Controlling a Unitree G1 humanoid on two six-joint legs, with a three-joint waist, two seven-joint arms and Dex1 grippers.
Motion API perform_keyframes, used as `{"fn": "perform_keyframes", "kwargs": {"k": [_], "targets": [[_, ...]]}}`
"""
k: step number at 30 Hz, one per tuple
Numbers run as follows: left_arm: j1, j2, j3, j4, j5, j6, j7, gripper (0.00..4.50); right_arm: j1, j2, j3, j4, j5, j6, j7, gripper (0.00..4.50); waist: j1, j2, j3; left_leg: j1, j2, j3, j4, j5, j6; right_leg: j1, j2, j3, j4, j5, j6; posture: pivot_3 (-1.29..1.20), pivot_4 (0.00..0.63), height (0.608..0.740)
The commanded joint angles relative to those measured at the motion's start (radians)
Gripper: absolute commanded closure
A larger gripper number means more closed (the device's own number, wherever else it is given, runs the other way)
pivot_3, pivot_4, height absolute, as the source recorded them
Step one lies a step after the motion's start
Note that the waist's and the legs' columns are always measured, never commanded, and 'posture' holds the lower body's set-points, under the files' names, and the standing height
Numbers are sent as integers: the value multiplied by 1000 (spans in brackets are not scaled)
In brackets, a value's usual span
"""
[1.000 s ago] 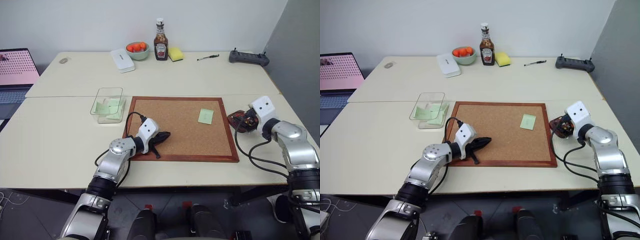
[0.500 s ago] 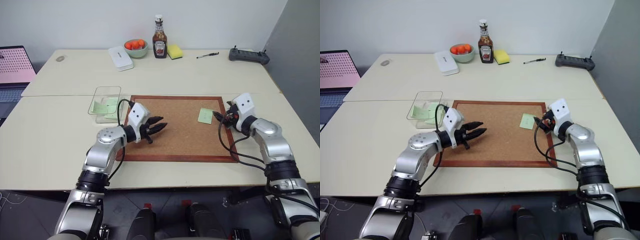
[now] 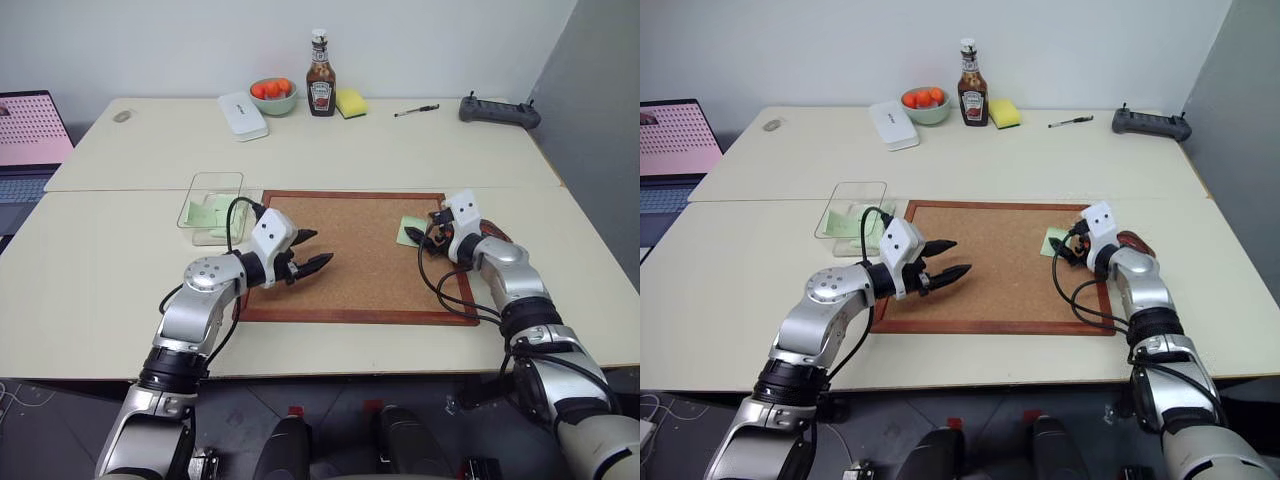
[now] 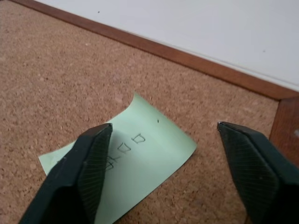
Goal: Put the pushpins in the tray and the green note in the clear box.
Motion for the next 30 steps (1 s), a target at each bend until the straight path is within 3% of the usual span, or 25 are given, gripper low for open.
{"fn": "perform_keyframes", "kwargs": {"k": [1,14,21,22,23,27,30], "targets": [[-1,11,-4,-37,7,-24,-6,1416,-38,-11,-11,34,4,-43,35,1783,0,0,0,0,0,0,0,0,0,0,0,0,0,0,0,0,150,740],[-10,4,-9,-21,18,-33,-7,1416,-29,-31,1,12,1,-90,127,4481,0,0,0,0,0,0,0,0,0,0,0,0,1,0,0,0,150,740],[-41,-29,12,3,-22,10,2,1416,1,-35,19,-90,7,-109,178,4493,0,0,0,0,0,0,1,0,0,0,0,0,1,0,0,0,150,740],[-49,-33,16,10,-27,12,2,1084,7,-35,22,-107,7,-111,185,4500,0,0,0,0,0,0,1,0,0,0,0,0,1,0,0,0,150,740],[-60,-38,20,21,-33,13,0,1078,13,-36,30,-126,3,-119,192,4500,0,0,0,0,0,0,1,0,0,0,0,0,1,0,0,0,150,740],[-102,-55,37,68,-69,29,-14,242,33,-38,53,-198,-3,-136,219,4500,0,0,0,0,0,0,1,0,0,0,0,0,1,0,0,0,150,740],[-132,-69,48,116,-78,21,-16,63,41,-39,64,-241,3,-139,231,4500,-1,0,0,0,0,0,1,0,0,0,0,0,1,0,0,0,150,740]]}}
